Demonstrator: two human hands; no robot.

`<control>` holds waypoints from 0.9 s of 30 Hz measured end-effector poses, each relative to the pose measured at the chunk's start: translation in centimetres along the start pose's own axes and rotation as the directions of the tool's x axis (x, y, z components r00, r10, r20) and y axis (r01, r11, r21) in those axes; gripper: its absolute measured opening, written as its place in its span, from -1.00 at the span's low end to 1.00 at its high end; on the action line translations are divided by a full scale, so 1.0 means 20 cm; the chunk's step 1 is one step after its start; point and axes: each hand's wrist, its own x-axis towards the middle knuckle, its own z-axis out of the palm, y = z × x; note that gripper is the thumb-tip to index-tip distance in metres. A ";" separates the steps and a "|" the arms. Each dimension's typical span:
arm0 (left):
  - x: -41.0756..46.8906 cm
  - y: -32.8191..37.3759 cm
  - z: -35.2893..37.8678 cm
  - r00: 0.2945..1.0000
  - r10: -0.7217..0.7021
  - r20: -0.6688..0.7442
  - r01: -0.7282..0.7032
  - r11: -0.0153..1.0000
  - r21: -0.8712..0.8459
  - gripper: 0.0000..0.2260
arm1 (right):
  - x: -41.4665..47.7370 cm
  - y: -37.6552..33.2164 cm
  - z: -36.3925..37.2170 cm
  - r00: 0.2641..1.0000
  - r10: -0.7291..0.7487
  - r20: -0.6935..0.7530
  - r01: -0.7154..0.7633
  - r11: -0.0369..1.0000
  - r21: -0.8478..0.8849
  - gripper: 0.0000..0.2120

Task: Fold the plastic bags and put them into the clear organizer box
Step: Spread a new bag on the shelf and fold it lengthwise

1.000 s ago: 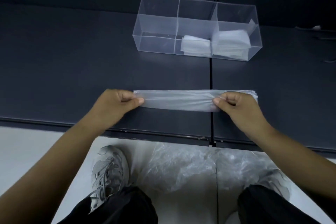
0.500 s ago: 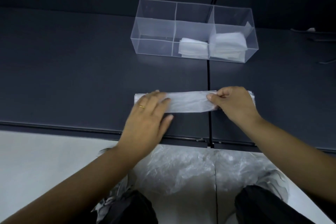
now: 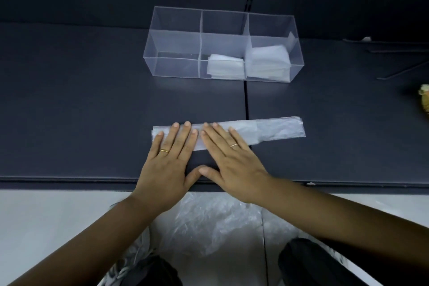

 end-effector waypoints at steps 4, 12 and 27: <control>0.01 0.01 0.00 1.000 -0.013 -0.009 0.013 1.000 0.007 -0.34 | -0.14 0.22 0.02 0.990 0.137 0.012 -0.136 0.987 -0.088 -0.20; 0.01 0.01 0.00 1.000 -0.013 -0.006 0.013 1.000 0.026 -0.33 | -0.38 0.58 -0.05 0.929 0.369 -0.015 -0.369 0.929 0.017 -0.25; 0.09 -0.12 -0.03 0.991 0.135 0.003 -0.135 0.991 0.023 -0.33 | -0.26 0.73 -0.19 0.854 0.485 -0.187 -0.361 0.812 0.459 -0.90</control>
